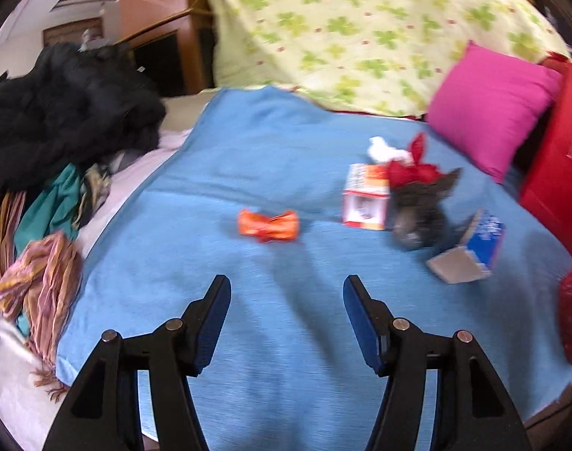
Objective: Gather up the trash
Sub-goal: 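Move the right tool to the blue toothpaste box while the left tool approaches the orange wrapper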
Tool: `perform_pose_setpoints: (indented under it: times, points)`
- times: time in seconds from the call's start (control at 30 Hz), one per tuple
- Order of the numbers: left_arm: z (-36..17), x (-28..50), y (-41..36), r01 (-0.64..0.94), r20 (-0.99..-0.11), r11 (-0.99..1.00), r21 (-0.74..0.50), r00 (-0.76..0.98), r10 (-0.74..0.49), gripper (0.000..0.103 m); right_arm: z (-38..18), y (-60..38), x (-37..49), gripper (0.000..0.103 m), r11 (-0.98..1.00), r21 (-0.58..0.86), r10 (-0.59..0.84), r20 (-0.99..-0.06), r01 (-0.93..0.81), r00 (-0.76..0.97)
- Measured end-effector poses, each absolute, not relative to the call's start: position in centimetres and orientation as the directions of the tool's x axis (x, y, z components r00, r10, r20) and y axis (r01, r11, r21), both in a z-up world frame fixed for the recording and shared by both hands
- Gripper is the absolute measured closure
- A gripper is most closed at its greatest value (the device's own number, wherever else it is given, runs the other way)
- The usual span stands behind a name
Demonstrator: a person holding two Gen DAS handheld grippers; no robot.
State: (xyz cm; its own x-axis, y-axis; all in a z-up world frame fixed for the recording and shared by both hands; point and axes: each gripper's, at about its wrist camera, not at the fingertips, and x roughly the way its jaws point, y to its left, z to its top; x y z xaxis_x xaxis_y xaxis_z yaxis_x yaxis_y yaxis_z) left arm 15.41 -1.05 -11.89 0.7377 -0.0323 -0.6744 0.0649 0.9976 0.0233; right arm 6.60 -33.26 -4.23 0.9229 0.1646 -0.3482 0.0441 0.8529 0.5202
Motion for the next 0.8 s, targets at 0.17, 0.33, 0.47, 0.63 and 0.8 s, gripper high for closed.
perform_pose_setpoints:
  times: [0.17, 0.33, 0.47, 0.63, 0.8]
  points:
    - [-13.1, 17.6, 1.4, 0.016, -0.716, 1.0, -0.019, 0.697, -0.025, 0.04, -7.3, -31.7, 10.6, 0.04, 0.814, 0.574, 0.235, -0.465, 0.089, 0.853]
    - [-13.3, 20.1, 2.8, 0.022, -0.727, 0.999, -0.036, 0.685, -0.041, 0.04, -9.7, -31.2, 13.5, 0.04, 0.786, 0.602, 0.264, -0.528, 0.137, 0.807]
    - [-13.5, 23.1, 3.6, 0.081, -0.72, 0.994, -0.072, 0.686, -0.108, 0.04, -11.6, -31.6, 16.1, 0.04, 0.746, 0.638, 0.287, -0.564, 0.189, 0.774]
    - [-14.3, 26.9, 5.0, 0.098, -0.713, 0.978, -0.183, 0.672, -0.201, 0.039, -13.8, -32.7, 17.8, 0.04, 0.681, 0.687, 0.307, -0.581, 0.253, 0.754]
    - [-15.8, 29.9, 6.2, 0.066, -0.713, 0.955, -0.289, 0.651, -0.26, 0.039, -14.8, -32.7, 19.0, 0.04, 0.641, 0.717, 0.332, -0.58, 0.273, 0.744]
